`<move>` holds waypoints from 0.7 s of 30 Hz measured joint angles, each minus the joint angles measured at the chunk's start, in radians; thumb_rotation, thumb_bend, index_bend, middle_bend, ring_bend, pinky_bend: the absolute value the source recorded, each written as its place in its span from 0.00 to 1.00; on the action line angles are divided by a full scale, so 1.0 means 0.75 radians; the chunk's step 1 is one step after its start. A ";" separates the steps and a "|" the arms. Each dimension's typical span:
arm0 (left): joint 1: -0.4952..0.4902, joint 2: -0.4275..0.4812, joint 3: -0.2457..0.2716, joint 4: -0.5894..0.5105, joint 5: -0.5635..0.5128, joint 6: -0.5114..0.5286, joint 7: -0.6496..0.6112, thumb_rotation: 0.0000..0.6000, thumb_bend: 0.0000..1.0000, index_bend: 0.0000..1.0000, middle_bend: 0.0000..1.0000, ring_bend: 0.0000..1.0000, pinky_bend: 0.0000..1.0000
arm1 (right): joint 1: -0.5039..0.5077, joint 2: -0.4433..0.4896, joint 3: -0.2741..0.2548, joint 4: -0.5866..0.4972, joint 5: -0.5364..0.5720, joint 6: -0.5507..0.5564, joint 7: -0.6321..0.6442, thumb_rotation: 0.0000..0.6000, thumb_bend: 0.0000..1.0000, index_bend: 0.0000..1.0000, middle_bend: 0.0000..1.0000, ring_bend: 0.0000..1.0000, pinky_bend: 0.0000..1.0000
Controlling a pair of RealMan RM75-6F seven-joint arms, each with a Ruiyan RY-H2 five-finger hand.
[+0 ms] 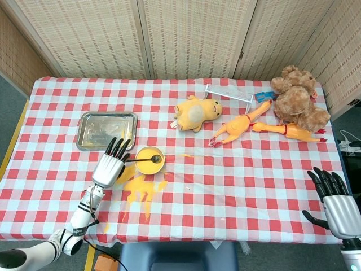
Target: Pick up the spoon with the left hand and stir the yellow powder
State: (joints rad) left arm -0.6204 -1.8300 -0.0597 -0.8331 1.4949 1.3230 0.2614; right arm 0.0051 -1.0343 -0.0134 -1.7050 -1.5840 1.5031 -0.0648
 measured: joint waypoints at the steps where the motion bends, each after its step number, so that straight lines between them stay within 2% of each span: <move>1: 0.001 -0.017 0.004 0.036 0.011 0.009 -0.014 1.00 0.46 0.40 0.00 0.00 0.00 | 0.000 0.000 -0.001 0.000 -0.002 0.001 -0.001 1.00 0.09 0.00 0.00 0.00 0.00; 8: 0.008 -0.127 0.020 0.245 0.061 0.047 -0.122 1.00 0.46 0.40 0.00 0.00 0.00 | -0.002 -0.001 -0.001 0.002 -0.004 0.004 -0.002 1.00 0.09 0.00 0.00 0.00 0.00; 21: -0.001 -0.194 0.012 0.368 0.087 0.078 -0.189 1.00 0.46 0.44 0.00 0.00 0.00 | -0.004 -0.002 0.000 0.000 -0.005 0.007 -0.005 1.00 0.09 0.00 0.00 0.00 0.00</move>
State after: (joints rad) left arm -0.6210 -1.9757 -0.0504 -0.5574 1.5604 1.3817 0.1200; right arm 0.0022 -1.0356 -0.0135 -1.7049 -1.5875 1.5087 -0.0683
